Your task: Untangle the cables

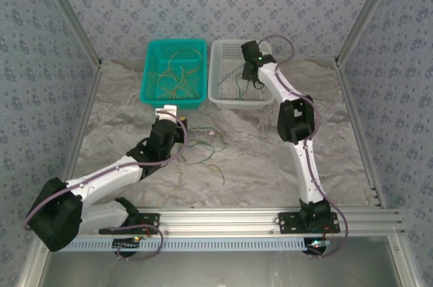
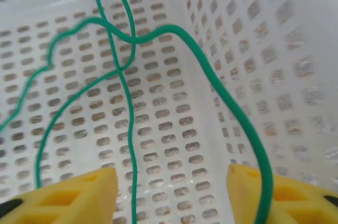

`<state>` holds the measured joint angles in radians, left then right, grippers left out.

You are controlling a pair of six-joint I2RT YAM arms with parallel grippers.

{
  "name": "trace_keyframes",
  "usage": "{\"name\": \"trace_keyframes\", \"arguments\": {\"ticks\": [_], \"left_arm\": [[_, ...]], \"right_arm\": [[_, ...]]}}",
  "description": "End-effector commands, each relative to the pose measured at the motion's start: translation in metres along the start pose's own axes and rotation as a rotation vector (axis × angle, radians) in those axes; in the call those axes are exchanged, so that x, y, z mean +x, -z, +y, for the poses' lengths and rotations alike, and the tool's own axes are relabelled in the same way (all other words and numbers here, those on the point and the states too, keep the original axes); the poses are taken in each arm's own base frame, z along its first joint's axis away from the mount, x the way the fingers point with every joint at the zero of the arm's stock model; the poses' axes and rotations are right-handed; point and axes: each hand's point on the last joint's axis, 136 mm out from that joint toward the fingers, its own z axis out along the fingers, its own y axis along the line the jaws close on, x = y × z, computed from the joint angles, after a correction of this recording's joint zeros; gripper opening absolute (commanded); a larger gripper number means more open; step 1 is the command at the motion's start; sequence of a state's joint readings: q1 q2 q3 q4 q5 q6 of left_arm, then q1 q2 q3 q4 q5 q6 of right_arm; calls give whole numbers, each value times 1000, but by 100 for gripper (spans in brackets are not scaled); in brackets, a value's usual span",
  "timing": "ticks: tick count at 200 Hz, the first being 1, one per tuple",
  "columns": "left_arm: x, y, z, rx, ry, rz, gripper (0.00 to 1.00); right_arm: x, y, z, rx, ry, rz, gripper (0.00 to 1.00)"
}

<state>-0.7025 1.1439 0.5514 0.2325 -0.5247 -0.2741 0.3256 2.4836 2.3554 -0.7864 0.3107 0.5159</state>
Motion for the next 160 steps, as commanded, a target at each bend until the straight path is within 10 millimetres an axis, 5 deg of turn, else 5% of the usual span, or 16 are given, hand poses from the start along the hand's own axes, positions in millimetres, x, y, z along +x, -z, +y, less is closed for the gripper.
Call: {"name": "trace_keyframes", "arguments": {"ticks": [1, 10, 50, 57, 92, 110, 129, 160], "left_arm": [[-22, 5, 5, -23, 21, -60, 53], [-24, 6, 5, -22, 22, -66, 54], [-36, 6, 8, -19, 39, -84, 54], [-37, 5, 10, -12, 54, -82, 55], [-35, -2, 22, -1, 124, -9, 59], [-25, -2, 21, 3, 94, 63, 61], [-3, -2, 15, 45, 92, 137, 67], [32, 2, -4, 145, 14, 285, 72]], "right_arm": [[-43, 74, 0, -27, 2, -106, 62], [-49, 89, 0, -23, 24, -133, 80], [-67, 160, 4, -25, 120, -241, 86], [-68, 169, 7, -38, 139, -257, 100], [-56, 224, 23, -145, 256, -325, 94], [-17, 247, 51, -320, 390, -420, 88], [39, 259, 67, -541, 443, -470, 71], [146, 219, 52, -647, 474, -290, 51]]}}
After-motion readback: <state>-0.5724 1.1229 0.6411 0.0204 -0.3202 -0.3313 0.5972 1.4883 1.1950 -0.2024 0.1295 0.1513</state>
